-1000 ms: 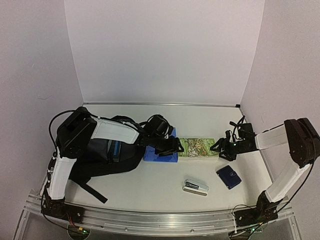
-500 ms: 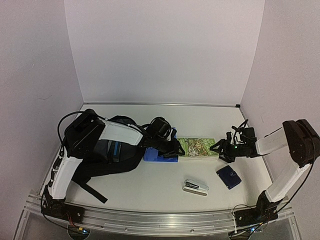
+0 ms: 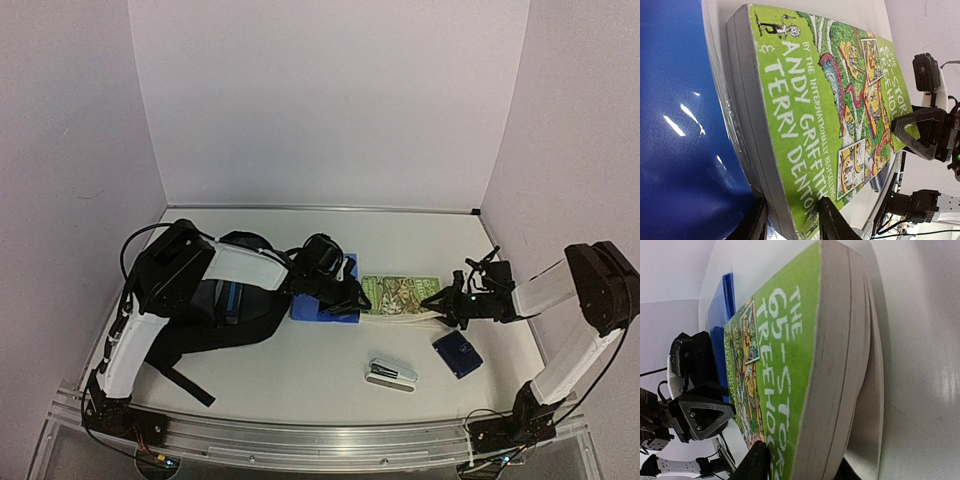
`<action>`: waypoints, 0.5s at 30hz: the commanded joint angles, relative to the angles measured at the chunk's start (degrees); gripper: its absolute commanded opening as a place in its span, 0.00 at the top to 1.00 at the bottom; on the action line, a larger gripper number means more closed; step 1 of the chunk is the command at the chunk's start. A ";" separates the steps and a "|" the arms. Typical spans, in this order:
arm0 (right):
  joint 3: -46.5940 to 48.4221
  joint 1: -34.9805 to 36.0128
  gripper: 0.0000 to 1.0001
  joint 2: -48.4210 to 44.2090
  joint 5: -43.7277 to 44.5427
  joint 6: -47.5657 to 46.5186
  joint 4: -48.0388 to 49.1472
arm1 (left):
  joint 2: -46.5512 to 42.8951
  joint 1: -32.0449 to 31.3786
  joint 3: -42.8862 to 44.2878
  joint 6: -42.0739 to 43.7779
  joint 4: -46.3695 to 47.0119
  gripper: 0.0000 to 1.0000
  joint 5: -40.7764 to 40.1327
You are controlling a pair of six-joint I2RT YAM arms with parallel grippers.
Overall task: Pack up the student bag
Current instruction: Pick up the book from the center of the board.
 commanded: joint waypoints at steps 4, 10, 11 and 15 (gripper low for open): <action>0.65 0.94 0.89 -11.41 -1.17 4.25 3.15 | -7.17 -0.68 0.53 6.02 -4.43 0.47 -3.81; 6.57 0.97 1.00 -23.09 -2.64 1.71 -5.83 | -22.84 1.26 -9.23 9.35 -4.07 0.18 -7.94; 7.80 1.03 1.00 -24.12 -3.64 1.01 -7.57 | -25.96 1.44 -11.24 10.66 -4.05 0.14 -8.48; 11.56 1.81 1.00 -27.36 -7.62 0.84 -10.36 | -34.17 1.62 -14.84 14.46 -5.96 0.05 -8.26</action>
